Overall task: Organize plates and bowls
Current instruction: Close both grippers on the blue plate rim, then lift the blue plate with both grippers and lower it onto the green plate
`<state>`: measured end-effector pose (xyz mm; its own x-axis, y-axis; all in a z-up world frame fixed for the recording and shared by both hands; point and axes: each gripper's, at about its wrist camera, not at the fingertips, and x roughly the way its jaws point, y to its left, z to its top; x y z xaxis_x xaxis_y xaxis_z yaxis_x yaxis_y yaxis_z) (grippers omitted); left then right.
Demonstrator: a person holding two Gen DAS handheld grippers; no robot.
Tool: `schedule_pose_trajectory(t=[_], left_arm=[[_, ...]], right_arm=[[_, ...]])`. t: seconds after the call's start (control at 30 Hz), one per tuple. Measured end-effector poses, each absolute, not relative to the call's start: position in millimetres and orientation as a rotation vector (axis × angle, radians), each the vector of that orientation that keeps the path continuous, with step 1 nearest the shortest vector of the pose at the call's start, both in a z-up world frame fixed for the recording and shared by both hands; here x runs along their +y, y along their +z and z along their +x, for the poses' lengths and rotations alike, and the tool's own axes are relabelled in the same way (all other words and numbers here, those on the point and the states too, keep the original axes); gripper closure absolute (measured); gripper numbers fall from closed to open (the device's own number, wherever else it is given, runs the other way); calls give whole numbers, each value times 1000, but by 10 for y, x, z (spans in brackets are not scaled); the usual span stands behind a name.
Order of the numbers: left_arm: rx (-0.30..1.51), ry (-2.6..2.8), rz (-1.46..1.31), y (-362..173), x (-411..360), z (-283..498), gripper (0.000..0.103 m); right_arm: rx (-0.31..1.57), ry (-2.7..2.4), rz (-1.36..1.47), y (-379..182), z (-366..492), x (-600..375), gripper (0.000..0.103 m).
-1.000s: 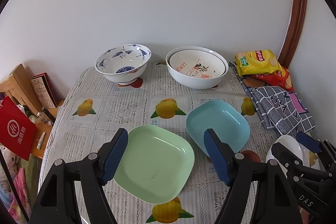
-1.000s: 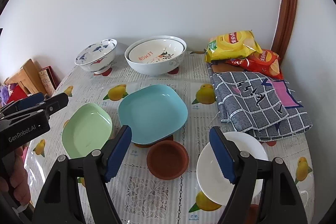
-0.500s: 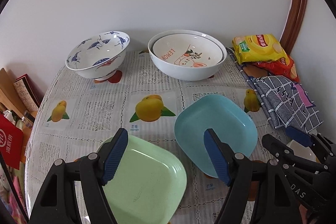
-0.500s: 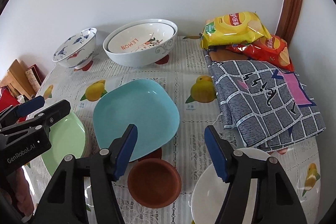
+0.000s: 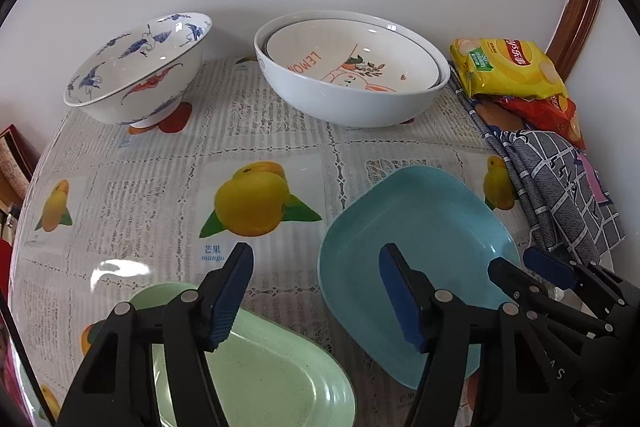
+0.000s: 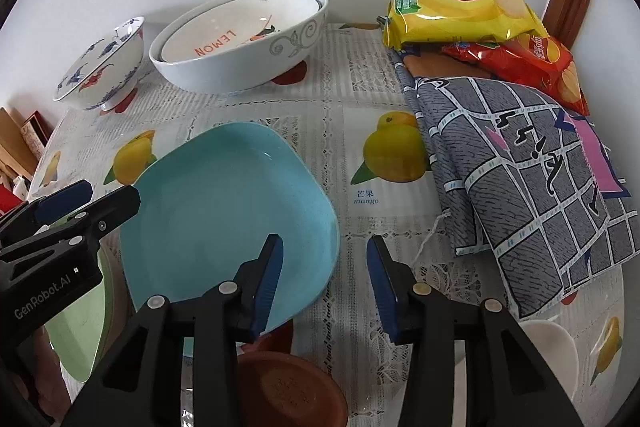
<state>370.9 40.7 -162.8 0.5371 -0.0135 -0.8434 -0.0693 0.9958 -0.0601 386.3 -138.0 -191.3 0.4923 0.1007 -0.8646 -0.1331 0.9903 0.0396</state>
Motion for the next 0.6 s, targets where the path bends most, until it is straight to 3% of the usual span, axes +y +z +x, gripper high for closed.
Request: schedule_pose_trajectory(t=[0.23, 0.47, 0.6], left_arm=[[1032, 14, -93, -1772, 399, 3842, 52], [1062, -9, -105, -1907, 364, 3922, 79], [1055, 0, -106, -1936, 343, 3909, 88]], right_arm=[[1076, 129, -29, -2043, 3948, -1377, 72], [1077, 134, -21, -2077, 3962, -1361, 89], [1060, 136, -19, -2060, 3947, -1372, 92]])
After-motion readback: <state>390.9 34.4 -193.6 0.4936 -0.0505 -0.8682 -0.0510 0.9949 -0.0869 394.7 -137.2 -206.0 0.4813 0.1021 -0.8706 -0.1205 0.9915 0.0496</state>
